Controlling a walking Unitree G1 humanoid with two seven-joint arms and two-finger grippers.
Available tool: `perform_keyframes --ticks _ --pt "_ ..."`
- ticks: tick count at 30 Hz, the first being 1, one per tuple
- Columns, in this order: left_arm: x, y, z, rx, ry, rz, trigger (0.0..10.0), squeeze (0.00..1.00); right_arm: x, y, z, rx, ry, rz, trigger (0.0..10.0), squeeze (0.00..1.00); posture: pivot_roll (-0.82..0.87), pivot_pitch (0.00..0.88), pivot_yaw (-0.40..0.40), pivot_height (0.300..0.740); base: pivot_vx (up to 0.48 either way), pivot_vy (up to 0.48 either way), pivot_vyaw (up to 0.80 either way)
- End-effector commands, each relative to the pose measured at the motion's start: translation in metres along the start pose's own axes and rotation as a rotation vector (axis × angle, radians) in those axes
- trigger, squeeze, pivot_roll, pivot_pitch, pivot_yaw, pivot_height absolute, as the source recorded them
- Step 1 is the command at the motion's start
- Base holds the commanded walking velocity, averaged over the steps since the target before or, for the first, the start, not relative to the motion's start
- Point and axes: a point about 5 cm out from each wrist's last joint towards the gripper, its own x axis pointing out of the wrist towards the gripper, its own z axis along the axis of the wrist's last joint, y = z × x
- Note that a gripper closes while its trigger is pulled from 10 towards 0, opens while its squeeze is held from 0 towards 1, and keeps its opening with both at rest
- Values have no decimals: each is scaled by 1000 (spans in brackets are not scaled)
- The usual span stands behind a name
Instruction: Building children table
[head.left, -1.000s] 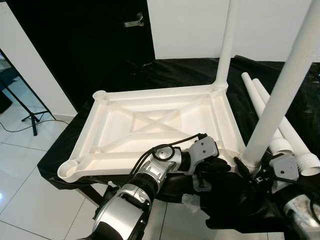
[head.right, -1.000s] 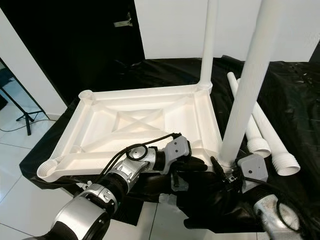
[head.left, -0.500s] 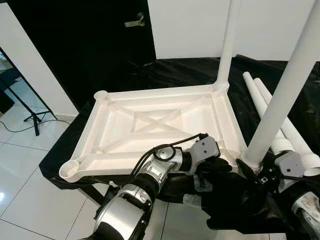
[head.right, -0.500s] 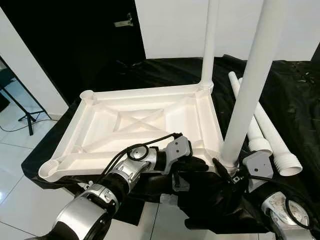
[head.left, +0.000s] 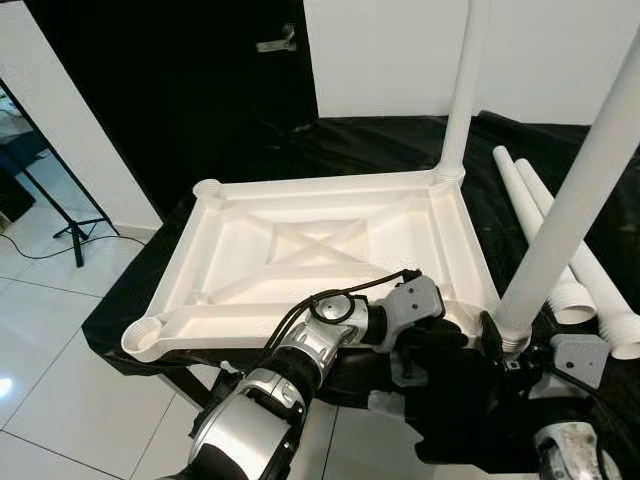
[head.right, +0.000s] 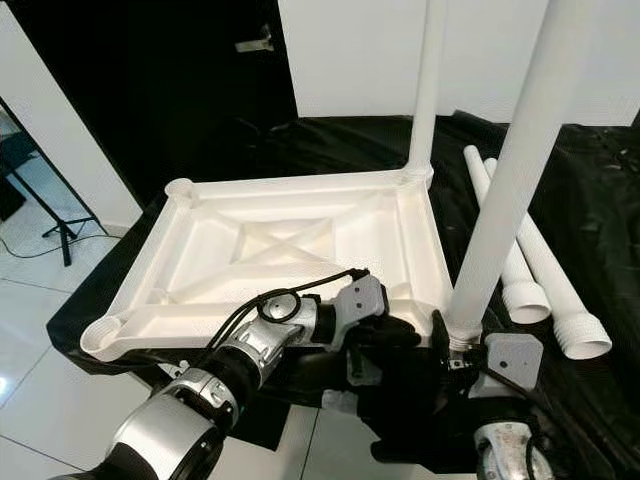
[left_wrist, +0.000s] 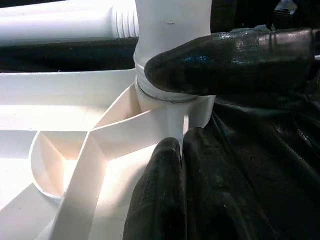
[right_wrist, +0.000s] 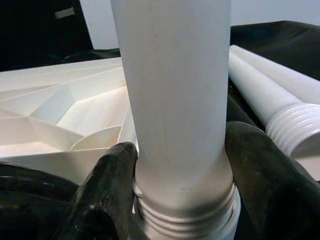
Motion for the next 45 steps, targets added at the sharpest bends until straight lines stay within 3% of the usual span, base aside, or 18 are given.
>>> perform_keyframes --ticks 1,2,3,4,5,6,8,13,14,20,21,26,30,31,32,33,40,45 --pt "-2 -18 -46 -165 172 41 10000 0 -2 -22 4 -19 -10 -198 0 0 11 0 101 740 0 0 0" --pt "-2 -18 -46 -165 172 41 10000 0 -2 -22 4 -19 -10 -198 0 0 11 0 101 740 0 0 0" --pt "-1 -18 -45 -165 169 41 10000 0 0 -17 3 -8 -1 -159 2431 0 10 0 101 740 0 0 0" --pt "-1 -18 -45 -165 169 40 10000 0 1 -16 2 -16 0 -130 10000 0 8 0 99 740 0 0 0" --pt "-1 -19 -46 -165 169 39 10000 0 2 -15 3 -20 -3 -105 10000 78 6 0 98 740 0 0 0" --pt "-1 -19 -46 -165 169 39 10000 0 2 -15 3 -20 -3 -105 10000 78 6 0 98 740 0 0 0" --pt "-1 -19 -47 -167 170 39 10000 0 5 -18 4 -25 -10 -74 10000 1000 4 0 98 740 0 0 0" --pt "0 -20 -47 -168 170 39 10000 0 8 -22 9 -59 -38 -10 10000 1000 3 0 92 740 0 0 0" --pt "0 -20 -46 -169 168 41 10000 0 9 -24 10 -83 -42 25 10000 0 3 0 89 740 0 0 0" --pt "2 -20 -46 -171 164 42 10000 0 15 -29 11 -137 -48 95 10000 0 -4 0 90 740 0 0 0" --pt "2 -21 -46 -169 165 40 10000 0 17 -28 12 -174 -51 170 10000 0 -3 0 89 740 0 0 0" --pt "2 -21 -46 -168 163 41 10000 0 19 -23 10 -214 -28 316 10000 0 0 0 87 740 0 0 0" --pt "2 -20 -46 -168 164 44 10000 0 20 -23 8 -218 -13 350 10000 0 2 0 88 740 0 0 0" --pt "1 -20 -45 -169 164 47 10000 0 22 -24 7 -213 2 362 3843 0 5 0 87 740 0 0 0" --pt "1 -20 -45 -169 164 47 10000 0 22 -24 7 -213 2 362 3843 0 5 0 87 740 0 0 0" --pt "1 -20 -46 -170 164 48 10000 0 23 -27 5 -200 16 364 0 0 5 0 87 740 0 0 0" --pt "1 -20 -46 -173 165 48 10000 0 12 -22 -6 -111 82 278 0 0 6 0 87 740 0 0 0" --pt "1 -20 -46 -173 165 48 10000 0 10 -20 -7 -102 80 250 0 0 6 0 87 740 0 0 0"
